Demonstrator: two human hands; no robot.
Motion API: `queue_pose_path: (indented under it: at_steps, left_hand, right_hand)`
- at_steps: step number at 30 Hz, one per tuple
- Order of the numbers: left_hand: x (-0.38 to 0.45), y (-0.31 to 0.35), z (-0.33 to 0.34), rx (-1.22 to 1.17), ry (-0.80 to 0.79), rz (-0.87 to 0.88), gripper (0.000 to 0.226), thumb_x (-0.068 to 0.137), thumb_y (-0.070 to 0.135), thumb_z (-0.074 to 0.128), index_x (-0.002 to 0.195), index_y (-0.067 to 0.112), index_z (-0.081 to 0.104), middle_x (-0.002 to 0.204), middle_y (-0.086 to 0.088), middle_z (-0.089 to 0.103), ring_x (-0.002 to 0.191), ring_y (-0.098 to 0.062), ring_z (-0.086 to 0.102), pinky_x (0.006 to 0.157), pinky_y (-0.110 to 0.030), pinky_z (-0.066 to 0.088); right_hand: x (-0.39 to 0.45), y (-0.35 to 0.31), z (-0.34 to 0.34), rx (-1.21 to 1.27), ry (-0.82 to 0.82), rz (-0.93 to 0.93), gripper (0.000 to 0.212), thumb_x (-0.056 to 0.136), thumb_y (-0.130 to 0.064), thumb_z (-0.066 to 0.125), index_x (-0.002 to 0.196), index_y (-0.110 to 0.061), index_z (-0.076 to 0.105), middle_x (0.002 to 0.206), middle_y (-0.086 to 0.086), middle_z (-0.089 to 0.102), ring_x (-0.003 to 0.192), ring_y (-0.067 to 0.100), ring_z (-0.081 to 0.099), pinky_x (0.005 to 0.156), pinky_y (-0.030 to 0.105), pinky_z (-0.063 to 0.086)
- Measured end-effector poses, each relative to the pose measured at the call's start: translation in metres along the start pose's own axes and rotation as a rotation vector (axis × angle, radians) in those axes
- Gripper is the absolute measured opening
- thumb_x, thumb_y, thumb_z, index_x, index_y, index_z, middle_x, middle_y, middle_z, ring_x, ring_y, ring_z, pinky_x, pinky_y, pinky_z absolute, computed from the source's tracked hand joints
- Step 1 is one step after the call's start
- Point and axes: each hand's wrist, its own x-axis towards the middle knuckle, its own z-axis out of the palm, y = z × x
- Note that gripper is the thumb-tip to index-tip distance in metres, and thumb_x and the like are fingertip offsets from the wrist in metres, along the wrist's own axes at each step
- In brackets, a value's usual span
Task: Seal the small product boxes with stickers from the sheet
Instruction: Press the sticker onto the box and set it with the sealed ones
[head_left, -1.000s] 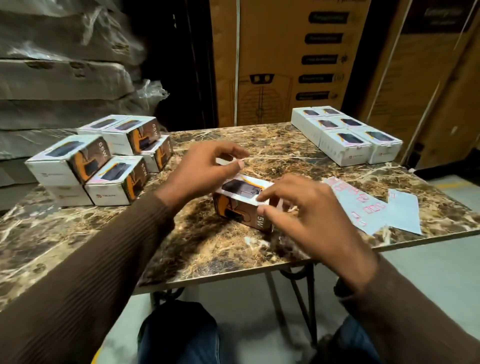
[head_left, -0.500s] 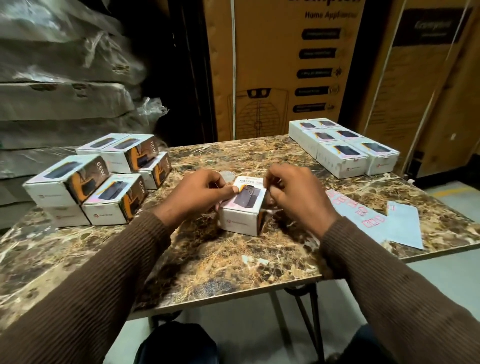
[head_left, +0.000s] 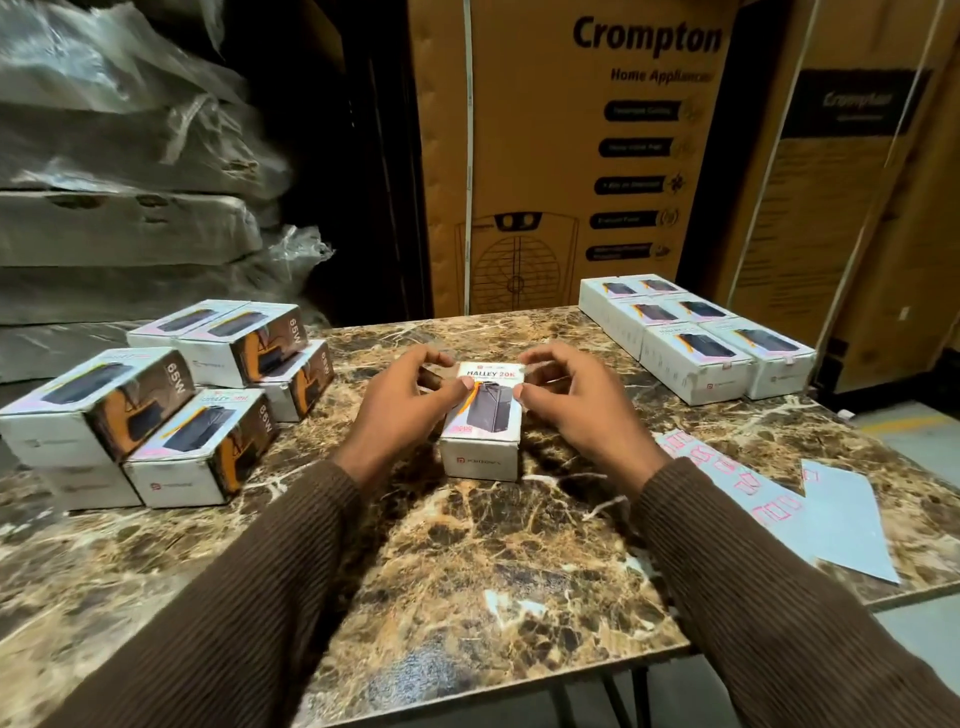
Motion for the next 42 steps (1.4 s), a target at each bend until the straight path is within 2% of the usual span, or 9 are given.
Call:
queue_pose_path:
  at_steps: [2,5,8,14,23,28,31,35,42]
  left_hand:
    - [-0.004,0.002,0.002,0.004,0.019,0.086,0.029,0.098,0.037,0.074,0.125,0.033,0.066,0.108,0.004,0.07,0.098,-0.017,0.07,0.077,-0.041,0.062]
    - [-0.011,0.007,0.001,0.062,0.09,0.245,0.04,0.097,0.03,0.075,0.136,0.027,0.065,0.111,0.01,0.07,0.101,-0.008,0.068,0.08,-0.032,0.063]
    - [-0.018,0.01,-0.002,0.074,0.151,0.339,0.041,0.093,0.025,0.078,0.132,0.025,0.064,0.11,0.014,0.07,0.103,-0.004,0.068,0.082,-0.034,0.065]
    - [-0.024,0.011,0.001,0.077,0.177,0.408,0.036,0.09,0.012,0.079,0.12,0.017,0.059,0.111,0.009,0.068,0.106,-0.003,0.069,0.08,-0.029,0.066]
    - [-0.023,0.007,0.0,0.168,0.235,0.478,0.024,0.095,0.017,0.073,0.115,0.02,0.06,0.116,0.005,0.063,0.107,-0.005,0.063,0.087,-0.029,0.063]
    - [-0.024,0.012,0.004,0.275,0.349,0.591,0.022,0.094,0.021,0.07,0.115,0.013,0.067,0.116,0.002,0.057,0.102,-0.004,0.052,0.083,-0.01,0.043]
    - [-0.027,0.015,0.009,0.263,0.29,0.67,0.022,0.096,0.018,0.071,0.118,0.012,0.07,0.117,0.003,0.058,0.105,0.0,0.054,0.086,-0.013,0.048]
    - [-0.028,0.014,0.017,0.262,0.188,0.692,0.028,0.1,0.027,0.068,0.124,0.012,0.07,0.124,0.004,0.058,0.114,-0.005,0.056,0.095,-0.024,0.055]
    - [-0.025,0.01,0.01,0.234,0.207,0.59,0.034,0.099,0.046,0.057,0.12,0.021,0.068,0.122,0.01,0.06,0.115,0.0,0.056,0.096,-0.025,0.05]
  right_hand:
    - [0.0,0.0,0.0,0.01,0.02,-0.054,0.036,0.093,-0.011,0.075,0.125,-0.024,0.067,0.105,-0.002,0.07,0.096,0.014,0.07,0.072,0.025,0.063]
    - [-0.001,-0.002,0.0,-0.038,0.053,-0.19,0.045,0.093,-0.009,0.074,0.133,-0.024,0.063,0.116,-0.011,0.068,0.106,0.001,0.065,0.078,0.014,0.057]
    - [-0.007,-0.002,0.003,-0.152,0.093,-0.344,0.047,0.093,-0.01,0.072,0.137,-0.023,0.061,0.128,-0.009,0.063,0.115,0.001,0.061,0.093,0.023,0.055]
    - [-0.011,-0.002,0.002,-0.225,0.121,-0.441,0.049,0.093,-0.007,0.068,0.139,-0.02,0.059,0.129,-0.007,0.058,0.118,0.004,0.057,0.095,0.038,0.06]
    - [-0.012,0.0,0.003,-0.182,0.152,-0.459,0.021,0.1,-0.017,0.065,0.119,-0.022,0.07,0.115,-0.01,0.059,0.109,0.003,0.058,0.082,0.024,0.058]
    - [-0.006,-0.004,0.004,0.027,0.137,-0.351,0.026,0.106,-0.02,0.06,0.131,-0.022,0.068,0.132,-0.005,0.057,0.122,-0.002,0.055,0.087,0.008,0.05]
    - [-0.001,-0.003,0.005,0.197,0.034,-0.211,0.029,0.109,-0.028,0.054,0.136,-0.029,0.065,0.137,-0.01,0.061,0.125,-0.001,0.057,0.093,0.018,0.052]
    - [-0.001,0.0,0.006,0.199,0.028,-0.185,0.027,0.108,-0.036,0.054,0.128,-0.028,0.069,0.128,-0.013,0.068,0.121,0.003,0.062,0.104,0.035,0.052]
    - [-0.009,-0.003,0.004,0.154,0.081,-0.276,0.021,0.109,-0.027,0.054,0.112,-0.021,0.074,0.104,-0.006,0.073,0.091,0.013,0.07,0.077,0.03,0.056]
